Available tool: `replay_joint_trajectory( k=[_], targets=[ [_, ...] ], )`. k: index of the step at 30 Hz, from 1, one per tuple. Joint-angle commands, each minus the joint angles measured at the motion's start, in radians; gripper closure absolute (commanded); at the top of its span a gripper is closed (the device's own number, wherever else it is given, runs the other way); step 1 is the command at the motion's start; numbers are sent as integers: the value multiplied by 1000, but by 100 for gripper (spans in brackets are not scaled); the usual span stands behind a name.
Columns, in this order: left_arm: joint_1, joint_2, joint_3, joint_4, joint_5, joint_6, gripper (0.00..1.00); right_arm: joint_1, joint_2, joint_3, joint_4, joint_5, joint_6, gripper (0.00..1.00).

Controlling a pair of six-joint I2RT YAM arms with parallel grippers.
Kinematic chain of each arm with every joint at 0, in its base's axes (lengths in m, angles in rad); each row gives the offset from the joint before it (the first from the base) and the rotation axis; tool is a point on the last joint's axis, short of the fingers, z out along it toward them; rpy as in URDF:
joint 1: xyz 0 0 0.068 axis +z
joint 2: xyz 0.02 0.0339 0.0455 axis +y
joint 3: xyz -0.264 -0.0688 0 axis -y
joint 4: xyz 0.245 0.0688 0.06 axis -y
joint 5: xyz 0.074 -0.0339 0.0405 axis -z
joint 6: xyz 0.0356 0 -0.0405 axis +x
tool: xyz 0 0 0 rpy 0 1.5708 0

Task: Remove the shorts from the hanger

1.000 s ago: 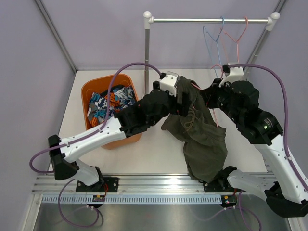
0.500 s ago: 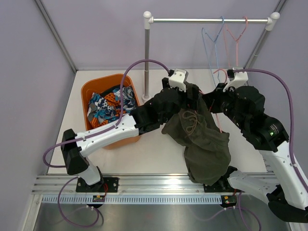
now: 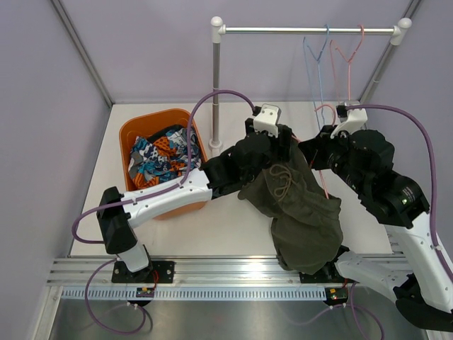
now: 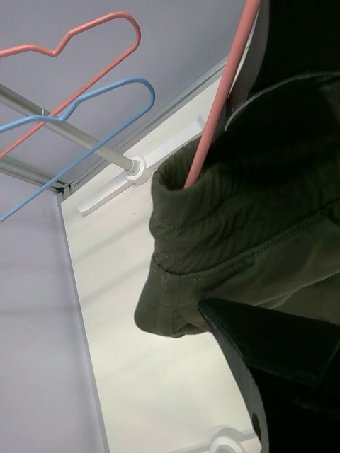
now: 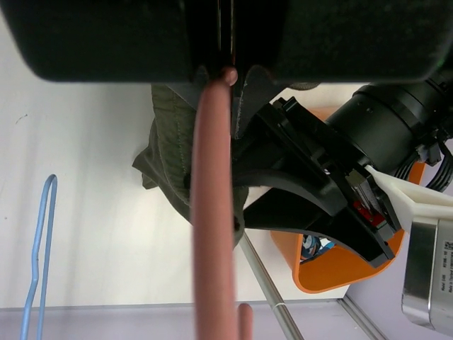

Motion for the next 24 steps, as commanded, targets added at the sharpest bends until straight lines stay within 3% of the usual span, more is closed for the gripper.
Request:
replay_joint_trajectory(
  k=[1,3,4,15,21,24],
  targets=[
    [-2,-12,22,105,-74,15,29,14,-23,23,37,-10,17,100],
    [-1,-25,10,109,-80,30,37,14,-26,21,36,-10,16,100],
    [-1,-31,5,109,-83,35,45,16,-24,21,36,-8,17,100],
    [1,-100,-47,131,-130,105,83,14,-23,1,39,-5,22,100],
    [91,-94,4,54,-184,106,100,14,-27,23,5,-28,13,100],
    [145,-80,15,11,-157,76,100,14,-38,34,-6,-39,10,100]
  ],
)
